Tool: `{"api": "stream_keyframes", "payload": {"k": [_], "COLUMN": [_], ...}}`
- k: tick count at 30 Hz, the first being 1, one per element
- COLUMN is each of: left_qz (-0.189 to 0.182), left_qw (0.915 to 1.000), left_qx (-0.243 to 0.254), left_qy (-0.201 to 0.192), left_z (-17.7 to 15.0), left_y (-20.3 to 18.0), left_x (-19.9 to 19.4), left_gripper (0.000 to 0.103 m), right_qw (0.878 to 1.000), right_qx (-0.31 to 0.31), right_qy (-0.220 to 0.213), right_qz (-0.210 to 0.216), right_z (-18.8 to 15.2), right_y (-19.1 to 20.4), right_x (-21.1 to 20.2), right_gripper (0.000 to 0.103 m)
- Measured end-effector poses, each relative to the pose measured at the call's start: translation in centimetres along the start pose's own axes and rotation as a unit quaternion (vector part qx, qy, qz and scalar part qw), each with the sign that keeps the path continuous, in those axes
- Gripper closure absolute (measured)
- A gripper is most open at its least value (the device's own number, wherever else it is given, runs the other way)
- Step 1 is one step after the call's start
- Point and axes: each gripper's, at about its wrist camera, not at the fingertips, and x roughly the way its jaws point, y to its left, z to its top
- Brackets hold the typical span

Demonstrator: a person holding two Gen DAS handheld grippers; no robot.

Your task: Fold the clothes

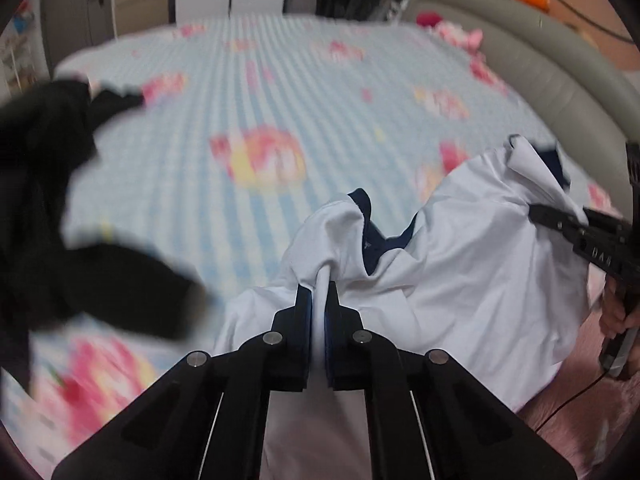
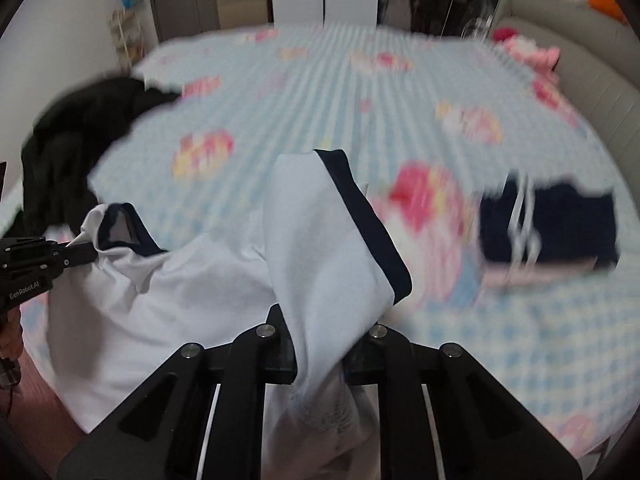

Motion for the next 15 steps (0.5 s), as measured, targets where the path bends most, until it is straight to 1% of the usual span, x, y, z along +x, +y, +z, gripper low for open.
{"api": "stream_keyframes", "payload": {"k": [2, 3, 5, 6, 8, 9, 10, 11, 12, 13, 14, 15], "left_qz": [0.015, 0.017, 0.020, 0.022, 0.023, 0.022, 0.019, 0.015, 0.011, 0.007, -0.001, -0.012], "left_qw": [0.9982, 0.9959, 0.9880, 0.9841, 0.9789, 0.9780, 0.9792, 0.9818, 0.9851, 0.9884, 0.9922, 0.9957], "left_qx": [0.015, 0.019, 0.024, 0.029, 0.040, 0.043, 0.044, 0.045, 0.043, 0.039, 0.029, 0.015], "left_qy": [-0.055, -0.086, -0.151, -0.174, -0.199, -0.203, -0.197, -0.184, -0.166, -0.147, -0.121, -0.091], "left_z": [4.7, 6.7, 10.2, 11.3, 11.9, 11.7, 10.8, 9.2, 7.1, 5.2, 3.2, 0.9], "left_y": [-0.1, -0.3, -0.9, -1.3, -2.0, -2.2, -2.2, -2.2, -2.1, -2.1, -1.9, -1.5], "left_x": [-4.2, -6.6, -11.5, -13.3, -15.7, -16.3, -16.2, -15.3, -14.0, -12.3, -10.2, -8.0], "left_gripper": [0.100, 0.100, 0.100, 0.100, 0.100, 0.100, 0.100, 0.100, 0.100, 0.100, 0.100, 0.100], "right_qw": [0.999, 0.997, 0.990, 0.984, 0.967, 0.959, 0.958, 0.962, 0.968, 0.977, 0.984, 0.991], "right_qx": [0.001, 0.003, 0.008, 0.016, 0.033, 0.038, 0.034, 0.033, 0.031, 0.028, 0.026, 0.029], "right_qy": [-0.054, -0.083, -0.143, -0.180, -0.252, -0.281, -0.285, -0.270, -0.249, -0.212, -0.174, -0.128], "right_qz": [-0.002, -0.006, -0.012, -0.010, 0.002, 0.007, 0.008, 0.011, 0.012, 0.009, 0.003, -0.012], "right_z": [3.5, 5.4, 9.0, 10.0, 11.0, 11.4, 10.9, 10.0, 8.9, 7.3, 5.6, 3.7], "right_y": [-0.2, -0.3, -0.6, -0.8, -1.7, -2.1, -2.3, -2.6, -2.9, -3.2, -3.6, -4.0], "right_x": [-2.9, -4.6, -8.1, -10.2, -14.3, -16.0, -16.3, -15.7, -14.7, -12.5, -10.2, -7.6], "right_gripper": [0.091, 0.091, 0.091, 0.091, 0.089, 0.084, 0.075, 0.048, 0.026, 0.024, 0.028, 0.035]}}
